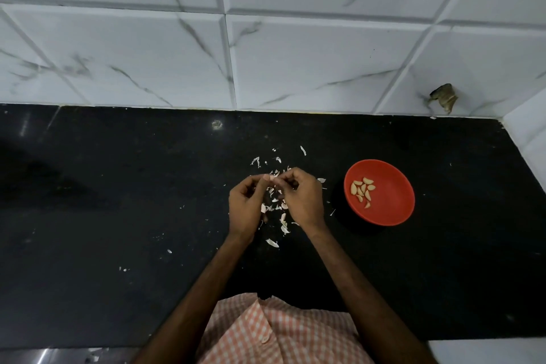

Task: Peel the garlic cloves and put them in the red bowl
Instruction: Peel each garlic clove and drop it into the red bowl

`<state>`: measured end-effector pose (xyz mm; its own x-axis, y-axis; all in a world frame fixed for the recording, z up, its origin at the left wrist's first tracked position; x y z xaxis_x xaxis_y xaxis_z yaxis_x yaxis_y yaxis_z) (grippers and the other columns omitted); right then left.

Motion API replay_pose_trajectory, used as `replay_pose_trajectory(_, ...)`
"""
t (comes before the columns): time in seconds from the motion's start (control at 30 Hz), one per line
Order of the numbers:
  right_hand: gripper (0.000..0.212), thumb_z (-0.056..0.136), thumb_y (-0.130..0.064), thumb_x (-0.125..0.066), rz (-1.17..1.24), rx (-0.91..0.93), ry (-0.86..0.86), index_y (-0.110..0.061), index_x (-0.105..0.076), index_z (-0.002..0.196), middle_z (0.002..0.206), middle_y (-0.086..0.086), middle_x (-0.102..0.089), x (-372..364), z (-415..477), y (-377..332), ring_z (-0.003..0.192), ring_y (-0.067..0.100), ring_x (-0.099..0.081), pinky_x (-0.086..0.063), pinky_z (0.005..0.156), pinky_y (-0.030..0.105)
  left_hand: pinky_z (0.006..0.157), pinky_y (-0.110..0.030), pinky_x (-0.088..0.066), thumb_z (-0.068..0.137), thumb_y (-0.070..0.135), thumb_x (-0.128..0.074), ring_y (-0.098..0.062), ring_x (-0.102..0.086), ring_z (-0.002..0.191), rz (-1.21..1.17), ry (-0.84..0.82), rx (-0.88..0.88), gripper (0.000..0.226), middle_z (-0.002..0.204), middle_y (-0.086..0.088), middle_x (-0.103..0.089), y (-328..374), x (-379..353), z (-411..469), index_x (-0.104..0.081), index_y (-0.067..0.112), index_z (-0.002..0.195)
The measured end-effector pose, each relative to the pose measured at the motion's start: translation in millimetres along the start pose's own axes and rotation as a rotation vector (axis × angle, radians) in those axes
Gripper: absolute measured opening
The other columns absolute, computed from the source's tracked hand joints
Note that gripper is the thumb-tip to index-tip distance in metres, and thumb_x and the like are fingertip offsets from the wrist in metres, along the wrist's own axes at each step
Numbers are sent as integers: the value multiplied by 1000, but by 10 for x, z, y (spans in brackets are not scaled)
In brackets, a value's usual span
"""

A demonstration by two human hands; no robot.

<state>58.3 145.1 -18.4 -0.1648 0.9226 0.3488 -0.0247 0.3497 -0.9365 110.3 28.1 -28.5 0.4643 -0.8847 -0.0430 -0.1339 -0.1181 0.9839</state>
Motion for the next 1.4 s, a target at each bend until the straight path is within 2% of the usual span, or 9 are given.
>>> replay_pose_trajectory(0.1, 8, 90, -16, -75, -25, 5, -31, -8, -73, 88, 80, -4, -73, 18, 27, 8, 76, 9, -71, -60, 70, 28, 37, -24, -38, 100, 21, -63, -13, -53, 53, -21, -16, 46, 17, 72, -11, -65, 4, 13, 10, -73, 10, 94)
replay_pose_trajectory(0.43, 19, 95, 0, -65, 277, -100, -160, -12, -69, 82, 74, 2, -69, 43, 16, 3, 72, 14, -67, -57, 64, 28, 37, -18, -29, 102, 18, -56, -10, -53, 60, -255, -160, 336, 22, 80, -6, -65, 129, 13, 30, -64, 9, 83)
replay_pose_trajectory(0.5, 19, 96, 1, -63, 258, -97, -181, -12, -68, 82, 74, 2, -69, 48, 16, 5, 70, 12, -66, -55, 62, 26, 38, -17, -29, 103, 21, -54, -8, -51, 58, -219, -146, 325, 25, 77, -3, -62, 130, 12, 22, -64, 9, 84)
replay_pose_trajectory(0.63, 13, 95, -2, -65, 165, -57, -175, -9, -70, 85, 82, 11, -73, 107, 74, 38, 77, 37, -68, -58, 72, 43, 37, -17, -27, 106, 25, -50, -5, -49, 55, -138, -155, 223, 31, 76, -2, -60, 171, -15, -23, -63, 6, 85)
replay_pose_trajectory(0.73, 3, 92, -1, -69, 186, -66, -130, -2, -72, 94, 87, 10, -74, 158, 95, 31, 81, 20, -72, -61, 68, 29, 37, -20, -32, 106, 27, -52, -8, -50, 54, -53, -101, 119, 33, 73, -10, -58, 170, -16, -12, -64, -2, 94)
replay_pose_trajectory(0.87, 20, 90, -4, -73, 37, -21, -129, -15, -73, 106, 89, -2, -77, 187, 96, 42, 87, 9, -73, -60, 80, 28, 41, -27, -40, 104, 30, -55, -15, -54, 55, 89, -29, 1, 29, 73, -16, -64, 128, 8, 21, -67, 8, 89)
replay_pose_trajectory(1.07, 13, 95, -21, -69, -75, 123, -142, -15, -77, 104, 101, -8, -74, 139, 68, -111, 98, 3, -66, -52, 89, 21, 54, -45, -50, 97, 39, -65, -19, -58, 57, 180, 31, -28, 22, 69, -2, -67, 80, 50, 53, -69, 22, 84)
replay_pose_trajectory(1.23, 4, 90, -14, -75, 118, 4, -98, -11, -75, 94, 85, 0, -76, 53, 36, -99, 82, 17, -74, -62, 79, 47, 40, -29, -45, 99, 22, -65, -18, -55, 49, 70, 17, 9, 17, 72, -22, -67, 133, 22, 46, -72, 8, 93)
replay_pose_trajectory(1.4, 3, 90, -10, -75, 108, 35, -20, -10, -76, 93, 87, -2, -77, 89, 24, -103, 85, 12, -74, -61, 84, 39, 40, -25, -48, 96, 14, -68, -18, -63, 62, 145, -12, -55, 6, 85, -7, -72, 213, 9, 5, -73, 12, 99)
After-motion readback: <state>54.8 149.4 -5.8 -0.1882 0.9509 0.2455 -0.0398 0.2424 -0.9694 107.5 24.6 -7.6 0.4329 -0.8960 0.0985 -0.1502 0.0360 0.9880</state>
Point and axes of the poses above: each hand's wrist, its own z-axis towards the middle knuckle, its own x-axis out of the back of the hand, y = z × x, the point moved 1 cm from there along z, towards the middle knuckle
